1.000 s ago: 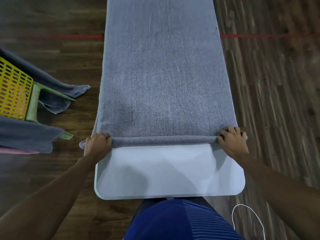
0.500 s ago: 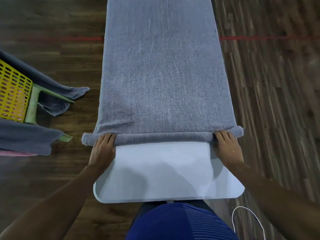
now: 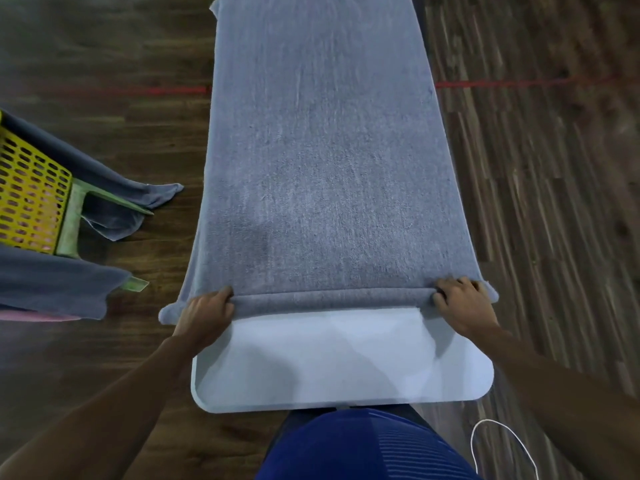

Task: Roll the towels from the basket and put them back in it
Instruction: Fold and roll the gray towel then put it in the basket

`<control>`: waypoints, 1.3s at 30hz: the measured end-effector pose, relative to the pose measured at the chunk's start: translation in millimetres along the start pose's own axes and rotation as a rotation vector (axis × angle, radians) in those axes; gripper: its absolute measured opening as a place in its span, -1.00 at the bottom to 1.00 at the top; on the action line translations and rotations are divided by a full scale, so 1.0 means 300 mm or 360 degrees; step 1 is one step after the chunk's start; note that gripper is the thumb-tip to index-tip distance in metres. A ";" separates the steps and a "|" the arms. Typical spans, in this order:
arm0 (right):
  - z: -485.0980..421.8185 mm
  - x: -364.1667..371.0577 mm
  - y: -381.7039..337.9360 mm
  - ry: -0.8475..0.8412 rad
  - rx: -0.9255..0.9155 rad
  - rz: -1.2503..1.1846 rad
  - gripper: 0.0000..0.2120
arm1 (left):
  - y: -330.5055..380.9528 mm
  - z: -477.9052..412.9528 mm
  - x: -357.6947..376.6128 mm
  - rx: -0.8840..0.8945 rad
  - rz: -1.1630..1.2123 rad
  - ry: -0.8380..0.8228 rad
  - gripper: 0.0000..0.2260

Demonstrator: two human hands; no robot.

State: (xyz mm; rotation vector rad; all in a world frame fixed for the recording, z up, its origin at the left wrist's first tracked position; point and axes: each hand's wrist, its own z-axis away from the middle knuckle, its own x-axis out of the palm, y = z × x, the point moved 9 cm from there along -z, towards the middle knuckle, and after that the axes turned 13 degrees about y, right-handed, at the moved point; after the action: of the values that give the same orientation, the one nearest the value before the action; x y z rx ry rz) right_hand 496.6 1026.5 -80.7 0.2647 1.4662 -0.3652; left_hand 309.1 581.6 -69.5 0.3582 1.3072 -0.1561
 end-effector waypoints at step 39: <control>-0.007 -0.055 -0.087 0.0354 -0.0117 -0.0081 -0.66 | 0.070 0.026 -0.003 0.0270 0.0077 0.0505 -0.70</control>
State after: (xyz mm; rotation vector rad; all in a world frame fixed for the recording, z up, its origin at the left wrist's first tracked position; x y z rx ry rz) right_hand 483.1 1004.7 -63.3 0.2140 1.7039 -0.3298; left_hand 322.6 598.5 -63.4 0.5760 1.6017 -0.1750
